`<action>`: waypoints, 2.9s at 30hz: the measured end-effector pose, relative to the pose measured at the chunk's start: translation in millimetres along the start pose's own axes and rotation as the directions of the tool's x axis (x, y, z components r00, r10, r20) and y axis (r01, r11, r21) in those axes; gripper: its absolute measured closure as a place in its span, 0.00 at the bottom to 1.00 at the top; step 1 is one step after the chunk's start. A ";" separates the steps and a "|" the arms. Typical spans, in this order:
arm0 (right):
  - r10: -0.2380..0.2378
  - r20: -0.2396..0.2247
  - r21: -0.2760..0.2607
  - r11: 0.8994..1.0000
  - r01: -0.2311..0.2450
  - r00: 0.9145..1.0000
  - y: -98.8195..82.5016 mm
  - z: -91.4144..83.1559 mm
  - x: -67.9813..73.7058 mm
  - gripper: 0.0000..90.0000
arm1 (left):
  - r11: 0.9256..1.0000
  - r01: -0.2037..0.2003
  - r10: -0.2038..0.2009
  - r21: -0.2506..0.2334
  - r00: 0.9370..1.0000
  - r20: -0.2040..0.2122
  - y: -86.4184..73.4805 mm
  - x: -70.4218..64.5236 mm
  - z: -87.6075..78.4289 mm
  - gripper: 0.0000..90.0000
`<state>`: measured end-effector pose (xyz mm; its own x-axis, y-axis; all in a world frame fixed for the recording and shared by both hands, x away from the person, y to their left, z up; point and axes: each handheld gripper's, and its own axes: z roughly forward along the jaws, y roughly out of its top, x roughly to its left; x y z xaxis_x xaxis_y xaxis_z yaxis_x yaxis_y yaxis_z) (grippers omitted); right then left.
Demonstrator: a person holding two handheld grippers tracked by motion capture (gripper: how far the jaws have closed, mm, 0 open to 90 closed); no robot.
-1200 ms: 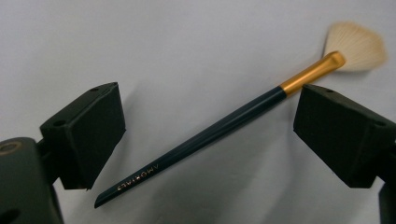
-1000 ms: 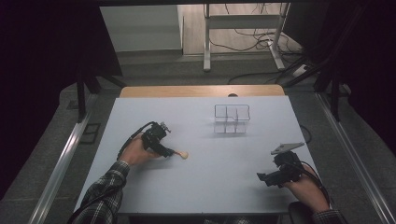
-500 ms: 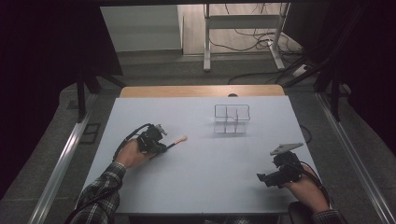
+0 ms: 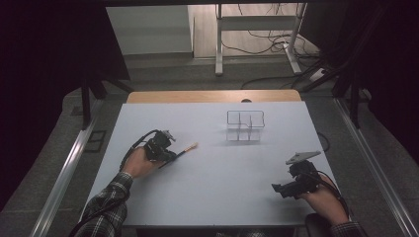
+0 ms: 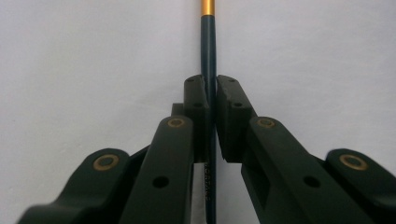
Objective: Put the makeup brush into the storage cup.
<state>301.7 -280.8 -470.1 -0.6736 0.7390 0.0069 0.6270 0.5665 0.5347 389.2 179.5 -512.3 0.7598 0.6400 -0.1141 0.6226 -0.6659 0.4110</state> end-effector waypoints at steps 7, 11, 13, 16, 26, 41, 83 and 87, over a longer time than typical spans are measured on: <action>0.005 0.002 -0.005 1.000 -0.005 1.000 0.1 -0.5 -0.4 0.03 | 0.999 0.003 -0.003 -0.041 1.000 0.002 0.3 -2.8 -7.1 0.93; 0.005 0.001 -0.009 1.000 -0.005 1.000 0.2 -0.7 -0.8 0.03 | 0.998 0.009 -0.009 -0.064 1.000 0.002 0.1 -4.7 -11.0 0.93; 0.004 0.000 -0.015 1.000 -0.004 1.000 0.3 -1.2 -1.0 0.02 | 0.998 0.010 -0.010 -0.070 1.000 0.001 0.2 -6.0 -13.0 0.93; 0.009 -0.003 -0.024 1.000 -0.010 1.000 0.6 -2.3 -1.3 0.01 | 0.996 0.008 -0.007 -0.089 1.000 0.008 0.1 -8.7 -16.9 0.93; 0.011 -0.004 -0.042 0.999 -0.012 1.000 0.9 -3.4 -2.0 0.00 | 0.991 0.015 -0.014 -0.136 1.000 0.009 -1.7 -14.8 -27.9 0.93; 0.011 -0.003 -0.046 0.999 -0.011 1.000 1.2 -4.0 -1.6 0.00 | 0.971 0.029 -0.022 -0.238 0.999 0.030 -11.7 -30.6 -49.0 0.93; 0.008 -0.016 -0.113 0.994 -0.009 1.000 4.6 -9.2 0.8 0.00 | 0.916 -0.003 0.016 -0.401 0.999 0.031 -50.7 -100.2 -87.4 0.93; 0.009 -0.019 -0.128 0.992 -0.012 1.000 5.9 -9.7 1.0 0.00 | 0.921 -0.009 0.025 -0.389 0.999 0.037 -48.2 -100.9 -83.0 0.93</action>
<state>300.9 -280.3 -458.8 -0.6750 0.7373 0.0278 0.5796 0.5066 0.6382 267.0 178.9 -445.5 0.7817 0.6085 -0.1367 0.4940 -0.4702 0.7314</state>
